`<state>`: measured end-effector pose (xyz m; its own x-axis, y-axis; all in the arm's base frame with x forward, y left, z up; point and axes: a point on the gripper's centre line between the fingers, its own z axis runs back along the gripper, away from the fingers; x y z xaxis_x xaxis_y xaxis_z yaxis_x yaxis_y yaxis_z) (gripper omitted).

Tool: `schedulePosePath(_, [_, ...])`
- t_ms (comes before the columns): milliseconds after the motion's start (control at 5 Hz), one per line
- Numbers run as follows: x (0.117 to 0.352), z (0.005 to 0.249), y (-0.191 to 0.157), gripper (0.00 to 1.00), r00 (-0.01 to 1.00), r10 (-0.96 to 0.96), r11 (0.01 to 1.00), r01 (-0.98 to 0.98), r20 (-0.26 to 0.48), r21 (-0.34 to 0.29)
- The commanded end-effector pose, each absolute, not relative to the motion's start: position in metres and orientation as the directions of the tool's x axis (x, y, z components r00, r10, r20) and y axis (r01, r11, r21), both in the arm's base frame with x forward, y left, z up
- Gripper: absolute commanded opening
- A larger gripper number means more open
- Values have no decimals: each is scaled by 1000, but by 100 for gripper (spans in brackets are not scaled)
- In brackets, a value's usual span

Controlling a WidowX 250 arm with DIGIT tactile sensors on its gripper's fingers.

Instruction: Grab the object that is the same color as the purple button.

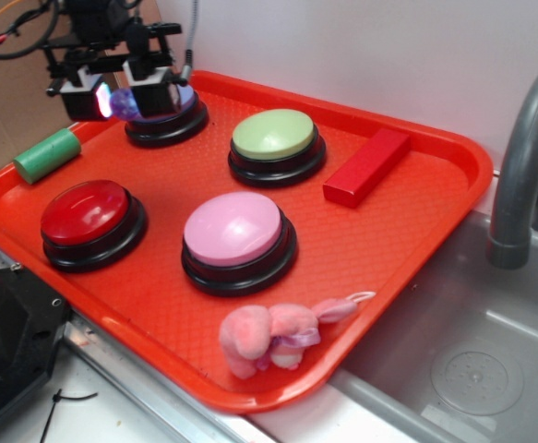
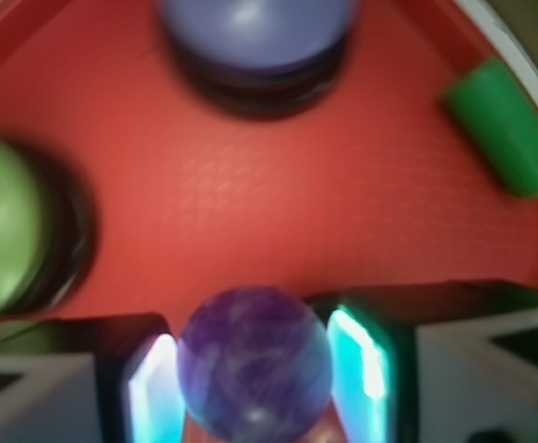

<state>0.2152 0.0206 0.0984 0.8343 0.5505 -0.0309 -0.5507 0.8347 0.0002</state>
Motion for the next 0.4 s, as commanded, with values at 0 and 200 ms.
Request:
schedulePosePath(0, [191, 134, -8, 0, 995, 64, 997, -61, 75, -37])
schedulePosePath(200, [186, 135, -6, 0, 996, -13, 1000, 13, 83, -6])
